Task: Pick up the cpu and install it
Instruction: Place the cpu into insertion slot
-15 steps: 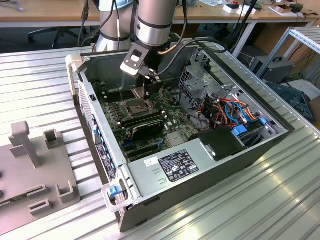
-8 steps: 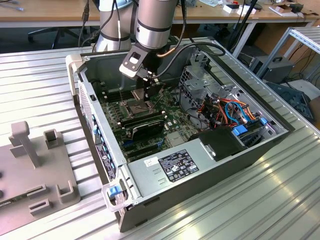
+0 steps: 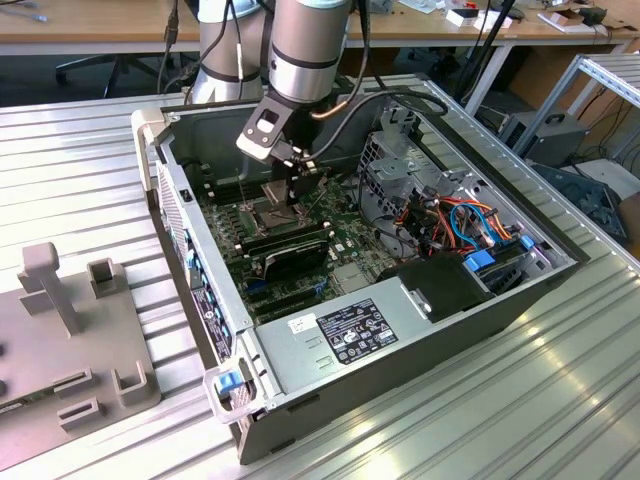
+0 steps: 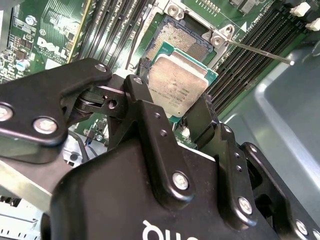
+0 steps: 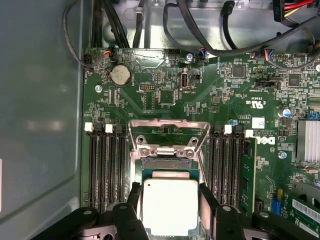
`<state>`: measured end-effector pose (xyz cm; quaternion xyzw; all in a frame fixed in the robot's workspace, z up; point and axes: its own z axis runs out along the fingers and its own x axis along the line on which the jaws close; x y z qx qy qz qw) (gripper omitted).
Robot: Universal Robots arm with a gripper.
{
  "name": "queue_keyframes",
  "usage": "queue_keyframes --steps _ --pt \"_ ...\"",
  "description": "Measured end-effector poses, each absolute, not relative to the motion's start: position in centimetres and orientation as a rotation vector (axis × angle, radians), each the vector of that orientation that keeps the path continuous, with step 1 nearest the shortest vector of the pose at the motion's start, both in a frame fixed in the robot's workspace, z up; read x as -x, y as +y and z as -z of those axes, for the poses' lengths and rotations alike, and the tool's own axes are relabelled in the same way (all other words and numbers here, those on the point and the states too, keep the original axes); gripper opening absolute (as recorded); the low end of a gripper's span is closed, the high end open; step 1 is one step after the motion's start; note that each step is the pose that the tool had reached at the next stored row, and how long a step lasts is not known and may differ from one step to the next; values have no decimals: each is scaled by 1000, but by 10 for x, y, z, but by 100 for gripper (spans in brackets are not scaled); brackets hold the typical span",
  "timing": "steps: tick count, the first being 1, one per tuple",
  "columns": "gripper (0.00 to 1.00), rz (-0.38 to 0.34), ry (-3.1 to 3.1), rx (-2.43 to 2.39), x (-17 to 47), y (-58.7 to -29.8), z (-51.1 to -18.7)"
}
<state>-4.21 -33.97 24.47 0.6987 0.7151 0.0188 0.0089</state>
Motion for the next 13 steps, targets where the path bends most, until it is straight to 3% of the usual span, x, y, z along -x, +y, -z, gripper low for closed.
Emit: queue_keyframes --steps 13 --pt "55 -59 2234 -2183 43 -340 -241"
